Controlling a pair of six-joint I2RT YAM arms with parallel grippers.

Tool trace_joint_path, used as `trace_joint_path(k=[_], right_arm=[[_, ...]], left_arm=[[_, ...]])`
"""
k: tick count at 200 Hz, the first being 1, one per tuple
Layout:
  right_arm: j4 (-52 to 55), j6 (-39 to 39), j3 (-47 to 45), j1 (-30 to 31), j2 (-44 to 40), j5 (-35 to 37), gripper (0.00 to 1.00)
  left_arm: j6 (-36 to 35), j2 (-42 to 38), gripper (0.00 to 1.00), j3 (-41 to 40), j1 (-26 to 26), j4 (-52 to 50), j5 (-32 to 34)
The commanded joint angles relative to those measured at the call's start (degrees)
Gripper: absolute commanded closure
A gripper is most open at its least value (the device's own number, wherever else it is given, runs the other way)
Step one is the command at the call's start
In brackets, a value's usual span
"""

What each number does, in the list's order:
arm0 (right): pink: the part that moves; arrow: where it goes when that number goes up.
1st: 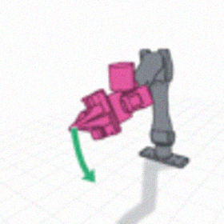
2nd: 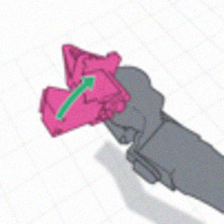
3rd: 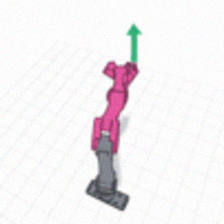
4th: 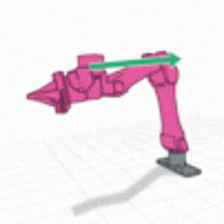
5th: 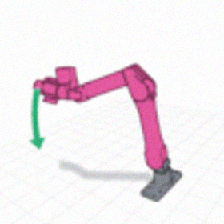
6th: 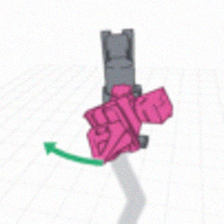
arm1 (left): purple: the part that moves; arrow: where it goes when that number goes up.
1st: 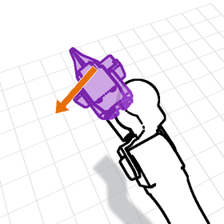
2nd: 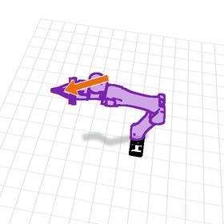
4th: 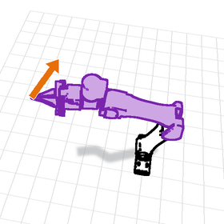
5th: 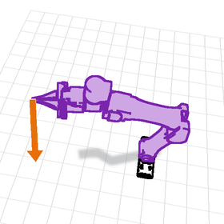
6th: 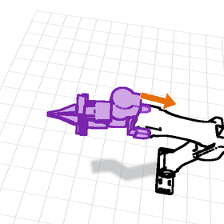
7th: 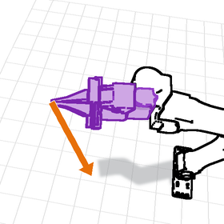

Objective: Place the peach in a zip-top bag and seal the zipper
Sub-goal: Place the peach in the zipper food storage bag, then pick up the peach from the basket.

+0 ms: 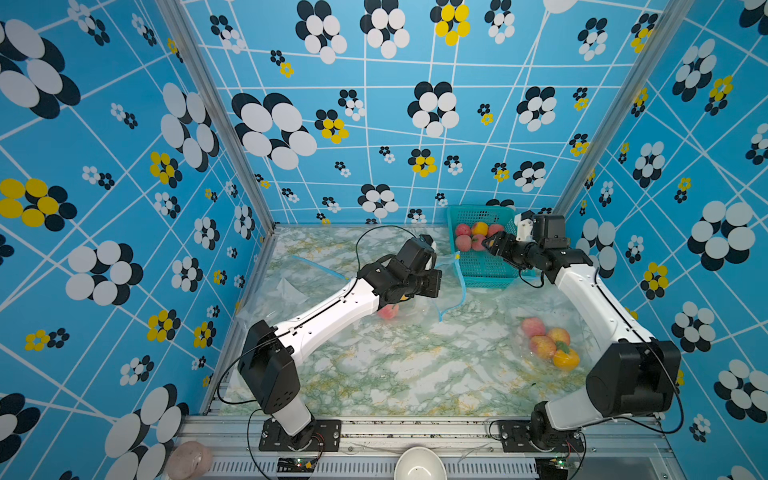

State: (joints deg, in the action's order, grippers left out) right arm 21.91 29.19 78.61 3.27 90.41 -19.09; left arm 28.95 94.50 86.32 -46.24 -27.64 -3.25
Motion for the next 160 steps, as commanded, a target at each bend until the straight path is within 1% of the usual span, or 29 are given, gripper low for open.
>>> trace_joint_path(k=[1,20,33,57,77,87,92,102,113,128,160], right_arm=[[-7.2,7.4,2.5,0.3,6.9,4.0,0.22],[-13.3,13.8,4.1,0.3,12.8,7.7,0.22],[-17.3,18.0,5.6,0.3,17.0,8.9,0.22],[-22.5,24.7,9.7,0.4,24.5,7.9,0.22],[-27.3,32.1,11.5,0.7,29.4,7.7,0.22],[-27.7,33.5,12.5,1.0,31.6,8.2,0.22],[-27.2,33.6,15.1,1.3,32.5,8.6,0.22],[-25.6,33.7,17.5,1.8,33.8,9.2,0.22],[-24.4,34.0,19.7,2.3,37.0,10.1,0.22],[-23.4,35.4,22.1,2.7,39.5,9.8,0.22],[-21.9,37.7,23.2,2.9,42.2,11.5,0.22]], left_arm=[[-0.6,0.5,1.0,1.5,-0.3,-0.7,-0.1],[-0.3,0.1,1.0,0.6,-0.3,-0.6,-0.1],[-0.1,0.0,1.0,0.2,-0.3,-0.3,-0.3],[-0.3,-0.6,1.0,-0.3,-0.4,-0.1,-0.4],[-0.5,-1.1,1.0,-0.9,-0.5,0.1,-0.4],[-0.8,-1.3,1.0,-1.1,-0.4,0.2,-0.1],[-1.0,-1.3,1.0,-1.2,-0.5,0.2,-0.1],[-1.3,-1.4,1.0,-1.2,-0.5,0.0,0.2],[-1.8,-1.5,1.0,-1.2,-0.5,-0.1,0.4],[-2.3,-1.5,1.0,-1.0,-0.3,-0.4,0.6],[-2.8,-1.8,1.0,-1.3,0.2,-0.3,0.6]])
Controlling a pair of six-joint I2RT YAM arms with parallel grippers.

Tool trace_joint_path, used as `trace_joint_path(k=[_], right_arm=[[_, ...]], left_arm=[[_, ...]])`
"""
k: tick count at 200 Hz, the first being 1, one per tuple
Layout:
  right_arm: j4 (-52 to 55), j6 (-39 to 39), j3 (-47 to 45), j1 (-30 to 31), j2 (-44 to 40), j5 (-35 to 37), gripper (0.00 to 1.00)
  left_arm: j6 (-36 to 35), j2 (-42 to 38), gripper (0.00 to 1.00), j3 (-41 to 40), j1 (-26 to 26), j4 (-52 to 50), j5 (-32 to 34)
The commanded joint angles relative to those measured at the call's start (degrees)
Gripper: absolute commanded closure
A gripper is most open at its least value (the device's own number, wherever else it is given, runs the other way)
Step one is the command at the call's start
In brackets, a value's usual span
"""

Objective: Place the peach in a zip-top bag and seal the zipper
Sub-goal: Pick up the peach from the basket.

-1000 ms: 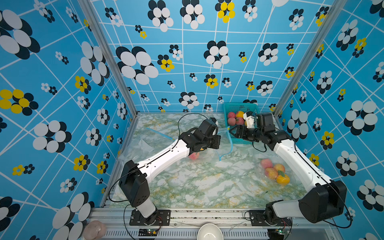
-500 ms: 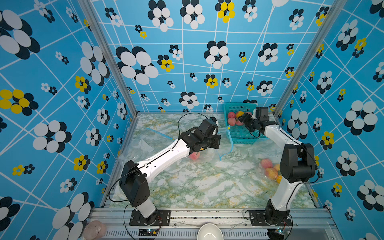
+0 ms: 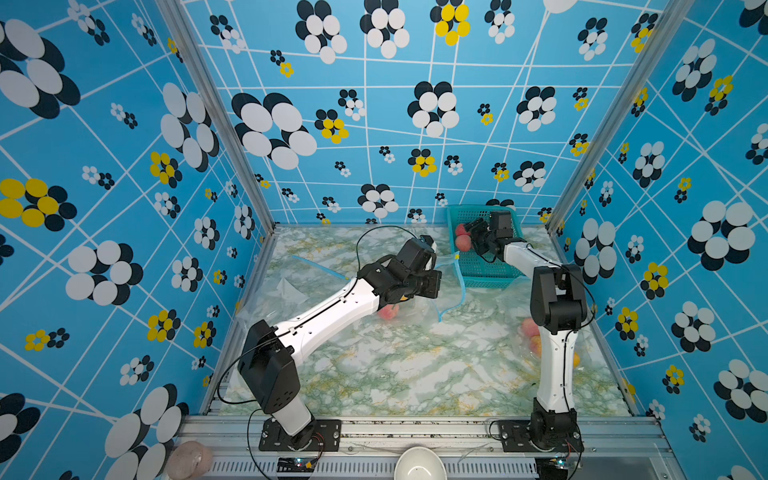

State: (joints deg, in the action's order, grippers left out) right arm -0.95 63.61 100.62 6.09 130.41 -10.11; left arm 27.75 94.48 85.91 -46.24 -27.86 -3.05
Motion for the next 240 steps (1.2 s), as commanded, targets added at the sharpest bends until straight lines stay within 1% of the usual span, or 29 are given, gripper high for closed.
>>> trace_joint_path(k=[1,19,21,26,43,87,99,119,140,169,194,223,227,240], right_arm=[[0.9,3.4,1.1,0.1,2.3,2.6,0.22],[0.4,4.9,0.8,0.1,3.2,3.4,0.22],[0.6,5.0,0.8,1.5,3.3,3.5,0.22],[0.8,5.3,1.0,2.0,3.6,3.8,0.22],[1.3,6.0,1.6,2.3,4.4,4.8,0.22],[2.7,7.4,4.7,3.0,7.5,4.6,0.22],[2.5,7.9,4.9,3.0,8.1,4.5,0.24],[1.6,7.8,4.5,3.0,8.0,4.1,0.29],[0.9,5.2,3.4,3.1,6.1,3.9,0.35],[1.4,1.9,1.7,2.8,2.5,4.6,0.41],[1.7,-1.6,0.4,2.9,-1.0,4.0,0.42],[1.9,-5.7,-3.3,3.0,-5.4,3.4,0.44],[1.9,-6.3,-3.8,3.0,-7.7,3.1,0.44],[1.7,-8.3,-6.5,3.0,-11.1,1.8,0.44]], left_arm=[[-1.6,-1.8,1.0,-1.0,0.2,0.0,0.5],[-1.7,-2.0,1.0,-1.2,0.7,0.3,0.1],[-1.7,-2.1,1.0,-1.2,0.8,0.3,0.1],[-1.7,-2.1,1.0,-1.2,0.9,0.3,-0.1],[-2.0,-2.1,1.0,-1.2,1.2,0.3,-0.2],[-2.1,-2.8,1.0,-2.2,1.7,0.7,0.1],[-2.1,-3.1,1.0,-2.6,1.8,0.7,0.1],[-2.1,-3.5,1.0,-2.8,2.0,0.7,0.3],[-2.1,-4.0,1.0,-3.1,2.1,0.8,0.7],[-1.9,-4.1,1.0,-3.2,2.2,0.8,0.7],[-1.7,-4.3,1.0,-3.2,2.2,1.1,0.7],[-1.6,-5.0,1.0,-3.5,2.3,1.0,1.1],[-1.6,-5.1,1.0,-3.5,2.2,1.0,1.2],[-1.6,-5.4,1.0,-3.6,2.2,0.8,1.4]])
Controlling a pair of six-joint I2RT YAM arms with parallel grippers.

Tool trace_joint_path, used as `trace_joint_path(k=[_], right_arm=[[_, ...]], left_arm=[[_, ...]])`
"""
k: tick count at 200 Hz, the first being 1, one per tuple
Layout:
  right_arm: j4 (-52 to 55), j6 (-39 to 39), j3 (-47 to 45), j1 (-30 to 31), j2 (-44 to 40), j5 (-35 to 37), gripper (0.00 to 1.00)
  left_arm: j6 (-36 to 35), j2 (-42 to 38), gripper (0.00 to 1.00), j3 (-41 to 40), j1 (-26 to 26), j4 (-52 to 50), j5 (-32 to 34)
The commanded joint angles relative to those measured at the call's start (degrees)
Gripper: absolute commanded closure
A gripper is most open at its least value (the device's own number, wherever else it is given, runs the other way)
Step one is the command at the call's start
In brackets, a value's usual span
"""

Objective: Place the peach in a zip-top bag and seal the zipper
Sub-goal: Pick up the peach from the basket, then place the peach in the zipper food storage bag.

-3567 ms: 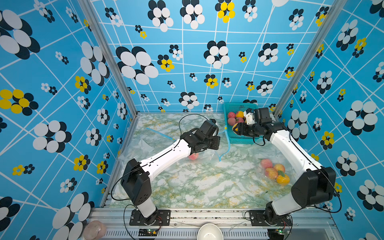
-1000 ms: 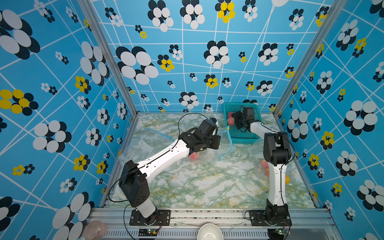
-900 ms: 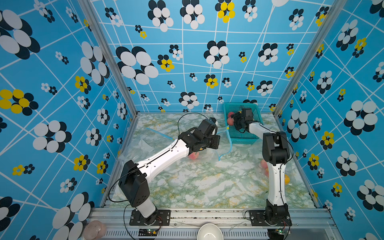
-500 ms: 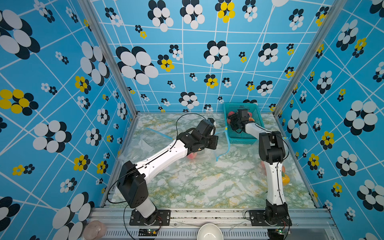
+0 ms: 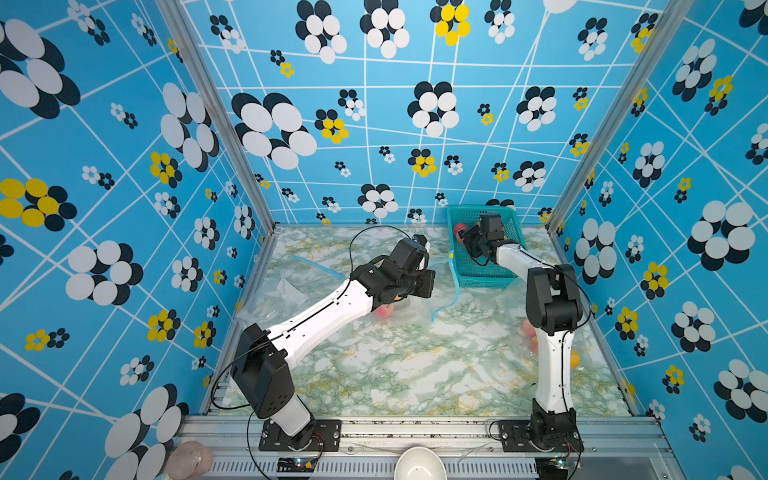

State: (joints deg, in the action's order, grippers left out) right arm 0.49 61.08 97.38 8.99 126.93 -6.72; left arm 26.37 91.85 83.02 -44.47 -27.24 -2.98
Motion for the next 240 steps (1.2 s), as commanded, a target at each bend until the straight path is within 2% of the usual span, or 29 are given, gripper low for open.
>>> trace_joint_path(k=[1,49,108,137,159,191,218,240], right_arm=[[0.2,-5.9,-3.5,0.1,-8.0,-1.7,0.44],[1.8,-16.3,-19.5,2.5,-27.6,-3.6,0.43],[8.7,-24.5,-35.6,7.1,-50.0,-10.1,0.42],[10.8,-26.5,-42.7,10.3,-58.3,-9.7,0.42],[9.3,-26.0,-46.7,13.2,-59.9,-9.0,0.42],[6.9,-25.4,-47.8,18.0,-57.4,-7.5,0.42],[8.2,-25.7,-44.9,19.6,-51.8,-7.9,0.34],[10.6,-27.4,-42.7,19.3,-50.9,-5.2,0.27]], left_arm=[[-0.3,-2.8,1.0,-0.7,0.5,0.2,1.4],[0.8,-2.7,1.0,-1.1,1.0,1.0,0.9],[2.0,1.2,1.0,1.8,1.5,2.0,-1.8],[1.6,3.6,1.0,4.1,1.5,1.1,-1.8],[1.9,5.1,1.0,5.9,1.4,1.0,-2.2],[1.7,6.3,1.0,8.2,0.4,0.1,-2.0],[1.0,5.7,1.0,8.5,-0.7,-0.6,-1.5],[1.1,4.3,1.0,7.7,-1.0,-1.0,-0.1]])
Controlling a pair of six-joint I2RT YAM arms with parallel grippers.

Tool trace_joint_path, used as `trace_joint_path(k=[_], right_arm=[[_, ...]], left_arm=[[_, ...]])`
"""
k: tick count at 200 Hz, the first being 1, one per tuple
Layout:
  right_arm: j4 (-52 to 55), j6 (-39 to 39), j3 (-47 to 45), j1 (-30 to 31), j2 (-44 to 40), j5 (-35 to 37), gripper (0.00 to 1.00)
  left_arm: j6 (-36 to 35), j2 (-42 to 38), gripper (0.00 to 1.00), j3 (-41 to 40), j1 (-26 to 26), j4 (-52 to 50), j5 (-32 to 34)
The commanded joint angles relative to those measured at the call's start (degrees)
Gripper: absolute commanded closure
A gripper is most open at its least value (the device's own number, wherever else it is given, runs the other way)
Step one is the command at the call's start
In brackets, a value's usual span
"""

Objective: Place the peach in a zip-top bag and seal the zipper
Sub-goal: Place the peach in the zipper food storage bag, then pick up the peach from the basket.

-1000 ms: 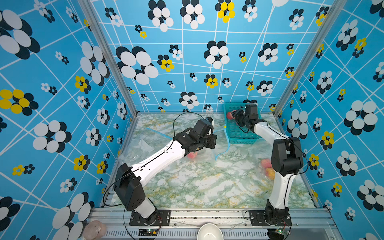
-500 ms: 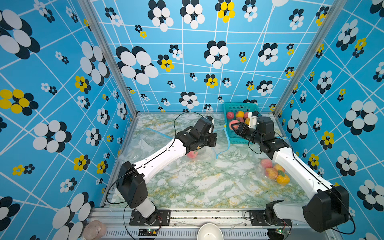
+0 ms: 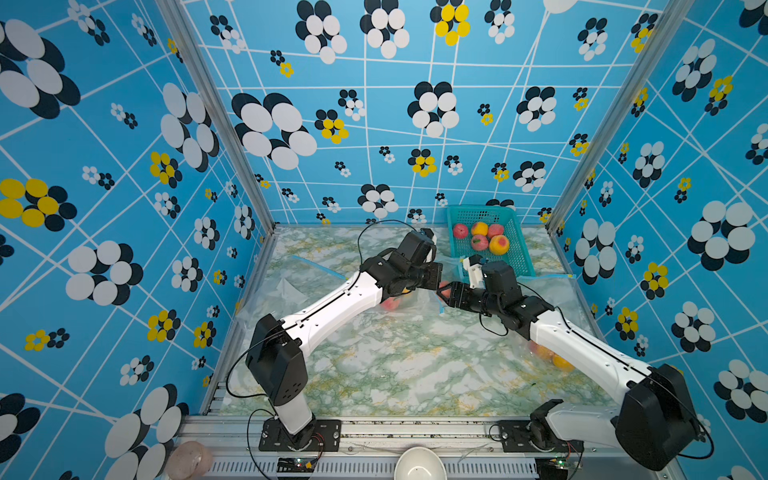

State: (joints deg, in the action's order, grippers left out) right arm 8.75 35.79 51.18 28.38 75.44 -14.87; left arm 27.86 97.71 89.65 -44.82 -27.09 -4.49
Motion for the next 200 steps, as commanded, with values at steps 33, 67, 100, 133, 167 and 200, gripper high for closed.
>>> trace_joint_path(k=[33,67,100,133,167,200], right_arm=[[7.2,-3.9,8.0,-4.0,0.1,1.8,0.24],[7.5,-3.8,12.2,-10.6,0.5,-0.5,0.24],[7.8,-4.9,18.2,-16.7,6.8,1.6,0.24],[10.2,-6.7,27.3,-18.6,18.6,11.5,0.24],[19.8,-14.0,44.6,-18.7,34.2,22.6,0.24],[27.4,-21.7,59.4,-18.7,46.8,28.6,0.24]], left_arm=[[-0.4,-2.8,1.0,-0.8,-0.2,-1.6,2.8],[-0.2,-2.4,1.0,-0.8,-0.4,-1.3,2.8],[0.0,-2.8,1.0,-1.6,-0.4,-0.7,2.7],[0.1,-3.0,1.0,-2.7,-0.4,-0.7,2.3],[-0.1,-3.3,1.0,-3.2,-0.5,-0.6,1.9],[-0.6,-2.7,1.0,-3.3,-0.4,-0.8,1.3]])
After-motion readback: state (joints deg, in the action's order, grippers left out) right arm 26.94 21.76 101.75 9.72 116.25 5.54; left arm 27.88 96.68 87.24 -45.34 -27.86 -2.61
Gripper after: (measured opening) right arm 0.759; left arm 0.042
